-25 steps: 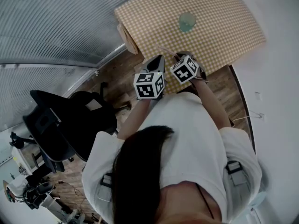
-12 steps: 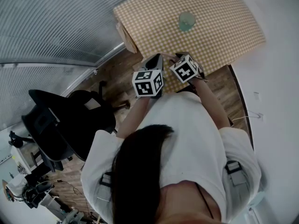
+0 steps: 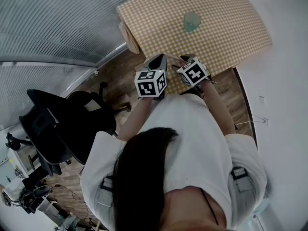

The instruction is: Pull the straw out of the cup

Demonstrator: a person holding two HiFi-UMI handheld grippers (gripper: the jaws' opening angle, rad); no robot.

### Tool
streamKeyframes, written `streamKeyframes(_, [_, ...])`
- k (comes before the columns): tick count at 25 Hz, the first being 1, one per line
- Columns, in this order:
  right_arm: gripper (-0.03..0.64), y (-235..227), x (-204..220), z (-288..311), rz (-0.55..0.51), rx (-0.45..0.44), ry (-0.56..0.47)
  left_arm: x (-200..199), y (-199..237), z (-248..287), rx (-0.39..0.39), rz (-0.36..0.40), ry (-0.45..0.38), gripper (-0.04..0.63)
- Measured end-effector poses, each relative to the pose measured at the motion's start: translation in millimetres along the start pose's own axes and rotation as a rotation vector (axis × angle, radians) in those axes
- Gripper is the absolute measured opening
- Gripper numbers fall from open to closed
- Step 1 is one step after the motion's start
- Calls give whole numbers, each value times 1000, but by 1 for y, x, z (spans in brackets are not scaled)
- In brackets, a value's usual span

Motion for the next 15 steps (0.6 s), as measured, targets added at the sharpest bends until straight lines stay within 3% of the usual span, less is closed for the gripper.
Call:
streamKeyframes(5, [230, 6, 0, -13, 17, -86, -48, 0, -2, -1, 0, 7, -4, 9])
streamKeyframes(15, [230, -7, -5, -45, 125, 3, -225, -3, -8, -3, 16, 20, -21, 9])
Point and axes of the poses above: the fingertips, and each gripper's own axes: z forward along the fingers, y to its left, x out of its underside, the point moved 7 cm from there along -z, backward along the fingers, and after that the axes turned 10 degrees about z, right-handed, at the moved point
